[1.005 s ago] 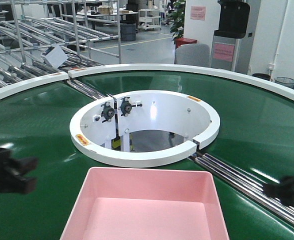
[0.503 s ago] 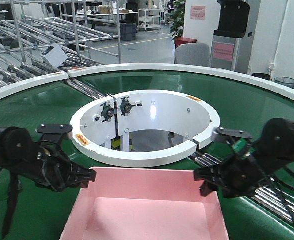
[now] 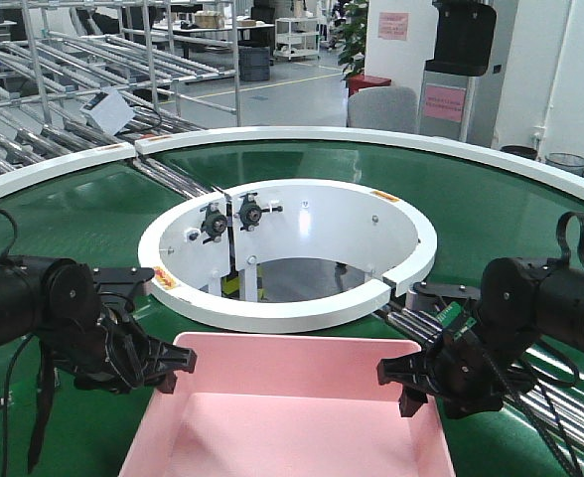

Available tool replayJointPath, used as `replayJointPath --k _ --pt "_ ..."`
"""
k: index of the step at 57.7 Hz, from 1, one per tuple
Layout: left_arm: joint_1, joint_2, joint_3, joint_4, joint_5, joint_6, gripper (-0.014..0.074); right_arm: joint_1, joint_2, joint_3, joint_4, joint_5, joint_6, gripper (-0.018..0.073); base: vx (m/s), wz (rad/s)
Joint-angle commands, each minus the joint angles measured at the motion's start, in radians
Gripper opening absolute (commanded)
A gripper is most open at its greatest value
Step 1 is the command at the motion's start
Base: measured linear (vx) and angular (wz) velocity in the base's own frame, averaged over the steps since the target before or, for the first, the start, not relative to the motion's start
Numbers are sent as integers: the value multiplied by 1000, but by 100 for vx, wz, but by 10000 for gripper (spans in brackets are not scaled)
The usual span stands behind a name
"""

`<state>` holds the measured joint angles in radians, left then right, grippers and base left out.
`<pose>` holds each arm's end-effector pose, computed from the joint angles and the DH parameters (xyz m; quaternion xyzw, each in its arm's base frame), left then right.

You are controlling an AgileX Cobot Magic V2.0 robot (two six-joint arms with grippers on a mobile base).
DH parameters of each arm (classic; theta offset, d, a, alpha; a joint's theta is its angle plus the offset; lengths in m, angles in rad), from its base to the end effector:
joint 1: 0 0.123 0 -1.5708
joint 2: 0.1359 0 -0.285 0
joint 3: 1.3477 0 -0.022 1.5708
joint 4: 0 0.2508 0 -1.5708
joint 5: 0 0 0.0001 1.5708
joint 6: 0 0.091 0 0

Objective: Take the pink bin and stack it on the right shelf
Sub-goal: 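Lower both grippers onto the near and far rims of the pink bin, then close both grippers on the bin rims and lift the bin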

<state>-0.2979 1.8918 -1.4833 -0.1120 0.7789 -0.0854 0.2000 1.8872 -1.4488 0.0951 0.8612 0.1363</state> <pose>0.3917 -0.1277 0.2397 0.0736 0.9686 -0.0910 0.2195 0.3903 0.0858 0.2288 -0.0073 0.9831 0.0702 0.1687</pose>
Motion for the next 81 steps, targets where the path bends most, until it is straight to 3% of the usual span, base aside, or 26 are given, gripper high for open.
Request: replayJointPath --k 1,15,27,33,44,47,63,81 --pt "-4 -34 -32 -68 -27 62 459 -2 -37 -28 17 -34 -1 417 0 0" --pt "-4 3 -29 -103 -4 91 459 -2 -18 -23 40 -6 -1 389 0 0" --pt "-4 13 -29 -104 7 91 419 -2 -18 -23 40 -9 -2 288 0 0" --pt "-4 13 -29 -104 6 94 304 -2 -18 -23 61 -6 -2 204 0 0" --pt "-4 8 -30 -125 21 94 -13 -2 -21 -23 103 3 -2 17 0 0" --pt "-4 -1 -38 -130 44 96 -10 -2 -27 -23 98 5 -2 -15 0 0" --pt "-4 -118 -135 -129 183 103 -9 -3 -157 -23 92 40 3 -11 0 0" --pt "-4 -272 -160 -130 231 20 -8 -3 -362 -23 91 47 13 -9 0 0"
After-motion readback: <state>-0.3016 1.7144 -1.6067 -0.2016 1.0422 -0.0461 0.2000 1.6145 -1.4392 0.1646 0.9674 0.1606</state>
